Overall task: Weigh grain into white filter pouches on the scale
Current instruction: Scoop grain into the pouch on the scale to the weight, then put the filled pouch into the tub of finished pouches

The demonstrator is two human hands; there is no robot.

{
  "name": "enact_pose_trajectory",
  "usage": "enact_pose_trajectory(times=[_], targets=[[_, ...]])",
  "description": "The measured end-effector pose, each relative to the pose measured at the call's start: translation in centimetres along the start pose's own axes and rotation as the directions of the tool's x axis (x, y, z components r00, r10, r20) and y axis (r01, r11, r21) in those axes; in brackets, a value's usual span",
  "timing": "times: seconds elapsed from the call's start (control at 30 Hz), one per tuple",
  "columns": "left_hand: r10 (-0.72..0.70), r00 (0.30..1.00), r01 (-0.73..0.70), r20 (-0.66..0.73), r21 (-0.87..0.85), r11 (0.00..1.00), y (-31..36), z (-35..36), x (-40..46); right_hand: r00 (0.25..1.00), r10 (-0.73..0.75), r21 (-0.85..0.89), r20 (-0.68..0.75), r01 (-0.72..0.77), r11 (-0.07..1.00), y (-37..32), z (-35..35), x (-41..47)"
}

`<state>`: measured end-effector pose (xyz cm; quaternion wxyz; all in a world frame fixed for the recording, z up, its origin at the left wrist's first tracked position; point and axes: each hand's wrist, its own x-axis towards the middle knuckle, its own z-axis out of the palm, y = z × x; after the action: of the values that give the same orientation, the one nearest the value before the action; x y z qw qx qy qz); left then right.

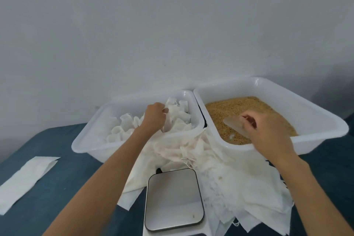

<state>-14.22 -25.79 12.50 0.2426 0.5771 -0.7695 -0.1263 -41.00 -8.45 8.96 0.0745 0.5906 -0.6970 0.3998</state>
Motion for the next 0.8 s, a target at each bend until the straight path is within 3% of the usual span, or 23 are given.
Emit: enact_pose_trajectory(times=[0.1,0.23,0.33,0.4,0.43,0.5,0.63,0.8], targets=[[-0.003,0.999,-0.003,0.054,0.098,0.995,-0.6,1.2,0.4,1.000,0.010,0.002,0.022,-0.010,1.000,-0.1,0.1,0.0],[-0.048,0.994,0.042,0.100,0.065,0.997,-0.2,1.1,-0.4,1.000,0.007,-0.002,0.030,-0.007,1.000,-0.2,0.0,0.0],[0.099,0.990,-0.094,-0.104,0.051,0.994,0.5,0.9,-2.7,1.000,0.004,0.001,0.028,-0.004,1.000,-0.4,-0.2,-0.1],[0.213,0.925,-0.245,-0.315,-0.065,0.967,1.6,0.9,-6.1,0.999,0.007,-0.001,0.032,-0.007,1.000,-0.6,-0.3,-0.1],[0.277,0.894,-0.325,-0.352,-0.082,0.942,2.0,1.0,-7.9,0.999,0.008,-0.002,0.035,-0.008,1.000,-0.6,-0.4,-0.1],[0.360,0.892,-0.398,-0.274,-0.094,0.913,2.3,1.7,-11.1,0.999,0.010,-0.001,0.041,-0.010,1.000,-0.6,-0.5,-0.1],[0.392,0.919,-0.393,-0.032,-0.121,0.912,2.5,3.1,-16.0,0.999,0.019,0.012,0.041,-0.020,1.000,-0.8,-0.7,-0.2],[0.420,0.908,-0.418,-0.013,-0.112,0.901,2.2,5.0,-18.8,0.999,0.033,0.016,0.032,-0.033,0.999,-0.9,-0.7,-0.3]])
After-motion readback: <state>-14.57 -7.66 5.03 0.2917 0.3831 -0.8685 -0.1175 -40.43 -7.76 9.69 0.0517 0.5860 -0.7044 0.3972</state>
